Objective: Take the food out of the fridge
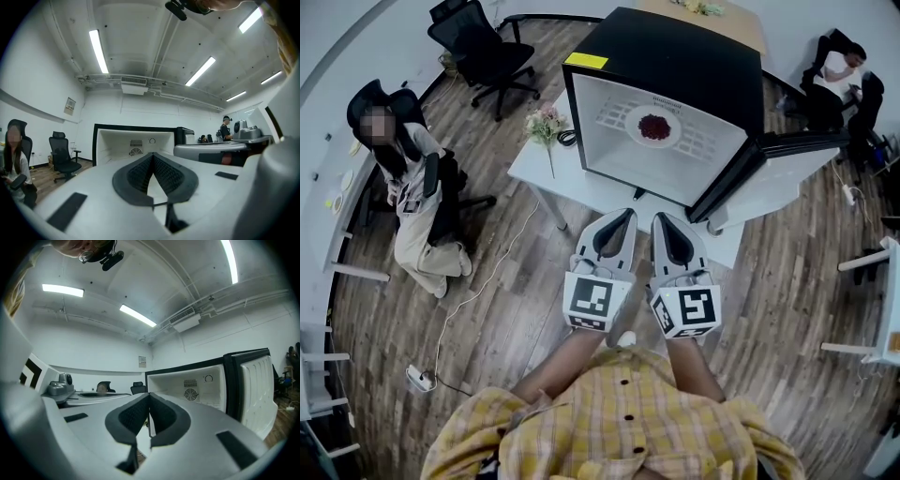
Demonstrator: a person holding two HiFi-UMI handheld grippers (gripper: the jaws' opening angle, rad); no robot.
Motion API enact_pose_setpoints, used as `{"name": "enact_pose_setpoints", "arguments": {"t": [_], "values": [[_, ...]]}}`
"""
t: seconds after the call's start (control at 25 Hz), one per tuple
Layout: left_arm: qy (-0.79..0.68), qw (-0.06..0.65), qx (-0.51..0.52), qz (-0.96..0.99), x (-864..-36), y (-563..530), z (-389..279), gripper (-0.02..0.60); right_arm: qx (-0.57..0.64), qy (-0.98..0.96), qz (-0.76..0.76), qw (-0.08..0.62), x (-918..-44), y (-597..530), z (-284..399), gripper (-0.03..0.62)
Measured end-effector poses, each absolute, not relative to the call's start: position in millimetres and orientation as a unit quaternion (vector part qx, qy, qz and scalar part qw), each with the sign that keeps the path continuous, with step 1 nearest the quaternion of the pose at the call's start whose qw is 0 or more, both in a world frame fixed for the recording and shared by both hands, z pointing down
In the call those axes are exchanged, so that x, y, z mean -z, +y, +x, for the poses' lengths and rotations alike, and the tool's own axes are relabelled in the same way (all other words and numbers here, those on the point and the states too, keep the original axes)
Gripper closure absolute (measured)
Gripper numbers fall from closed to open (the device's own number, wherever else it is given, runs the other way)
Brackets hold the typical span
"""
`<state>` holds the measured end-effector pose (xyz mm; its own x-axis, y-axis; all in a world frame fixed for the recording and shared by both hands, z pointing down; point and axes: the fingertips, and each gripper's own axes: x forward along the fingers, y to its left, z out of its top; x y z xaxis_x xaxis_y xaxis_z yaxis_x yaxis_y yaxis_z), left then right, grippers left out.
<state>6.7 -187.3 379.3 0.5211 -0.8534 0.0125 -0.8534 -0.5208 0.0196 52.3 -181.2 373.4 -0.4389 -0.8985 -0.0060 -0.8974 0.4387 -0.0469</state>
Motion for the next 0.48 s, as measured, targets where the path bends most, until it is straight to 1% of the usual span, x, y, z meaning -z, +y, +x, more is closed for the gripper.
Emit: {"name": "enact_pose_setpoints", "arguments": {"t": [0.48], "values": [[-0.483,0.013,-0.001,0.876,-381.4,-259.7,-14.2,0.574,0.017,0.846,-0.533,0.021,-374.0,-253.1,29.2,0.586]]}}
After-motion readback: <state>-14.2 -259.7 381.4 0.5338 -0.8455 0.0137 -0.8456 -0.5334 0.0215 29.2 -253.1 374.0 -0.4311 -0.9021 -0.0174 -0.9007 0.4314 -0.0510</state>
